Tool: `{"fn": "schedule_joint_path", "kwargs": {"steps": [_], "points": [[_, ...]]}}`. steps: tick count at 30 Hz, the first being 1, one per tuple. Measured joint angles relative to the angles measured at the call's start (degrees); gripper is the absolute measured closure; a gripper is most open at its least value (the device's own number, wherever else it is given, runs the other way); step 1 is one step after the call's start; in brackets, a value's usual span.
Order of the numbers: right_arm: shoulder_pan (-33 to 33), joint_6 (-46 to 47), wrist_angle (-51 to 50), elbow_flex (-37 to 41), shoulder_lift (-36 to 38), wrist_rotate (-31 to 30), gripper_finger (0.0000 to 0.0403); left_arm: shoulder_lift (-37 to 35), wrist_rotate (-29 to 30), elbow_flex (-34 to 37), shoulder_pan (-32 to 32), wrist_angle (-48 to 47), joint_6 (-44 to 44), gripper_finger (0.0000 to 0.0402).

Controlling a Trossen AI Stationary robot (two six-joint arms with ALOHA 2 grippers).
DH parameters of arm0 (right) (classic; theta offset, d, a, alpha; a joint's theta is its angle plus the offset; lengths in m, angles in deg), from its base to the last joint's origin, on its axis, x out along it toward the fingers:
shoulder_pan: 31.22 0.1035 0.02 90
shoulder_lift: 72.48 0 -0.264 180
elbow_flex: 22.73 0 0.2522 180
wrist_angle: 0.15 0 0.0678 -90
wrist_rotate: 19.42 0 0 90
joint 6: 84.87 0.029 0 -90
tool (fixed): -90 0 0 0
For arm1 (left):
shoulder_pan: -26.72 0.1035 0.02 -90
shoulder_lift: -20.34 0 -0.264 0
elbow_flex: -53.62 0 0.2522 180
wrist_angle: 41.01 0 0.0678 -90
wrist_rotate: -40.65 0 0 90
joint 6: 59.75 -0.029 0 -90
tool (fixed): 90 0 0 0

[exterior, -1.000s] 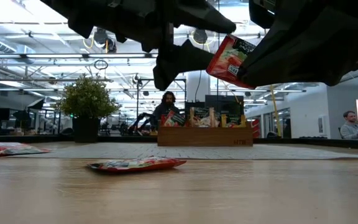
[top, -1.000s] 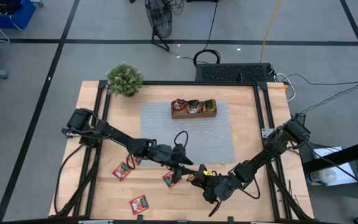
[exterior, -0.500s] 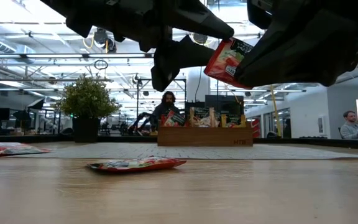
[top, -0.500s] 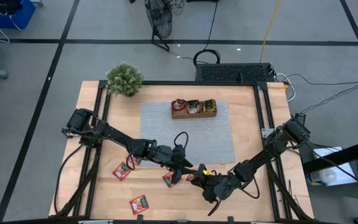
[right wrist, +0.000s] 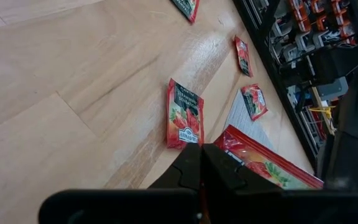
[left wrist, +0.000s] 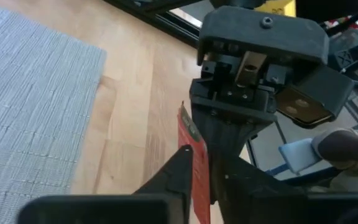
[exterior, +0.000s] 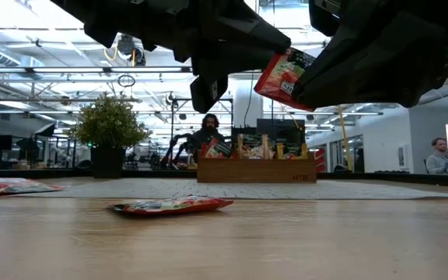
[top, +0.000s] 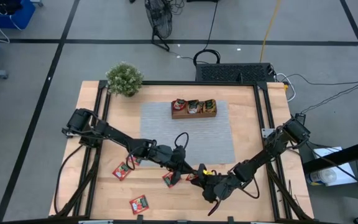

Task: Pick & Place Tea
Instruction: Put the red tea bag into the left section of the wooden organizer

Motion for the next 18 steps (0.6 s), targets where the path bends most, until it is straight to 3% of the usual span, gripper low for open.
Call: {"fn": "schedule_joint_path", "kwargs": {"steps": [4, 10, 18], "points": [[0.0, 0.0, 0.0, 0.0, 0.0, -0.1, 0.0403, 0.0, 0.0, 0.0, 0.0, 0.7, -3.1, 0.0391], [-0.4, 1.4, 0.2, 0.0, 0.0, -0.2, 0.0403, 0.0, 1.8, 0.0, -0.3, 2.6, -9.1, 0.0398], [-0.3, 5.9, 1.3, 0.0, -0.1, 0.7, 0.0399, -8.2, 13.4, 0.0, 1.4, -7.7, -20.0, 0.04]]}}
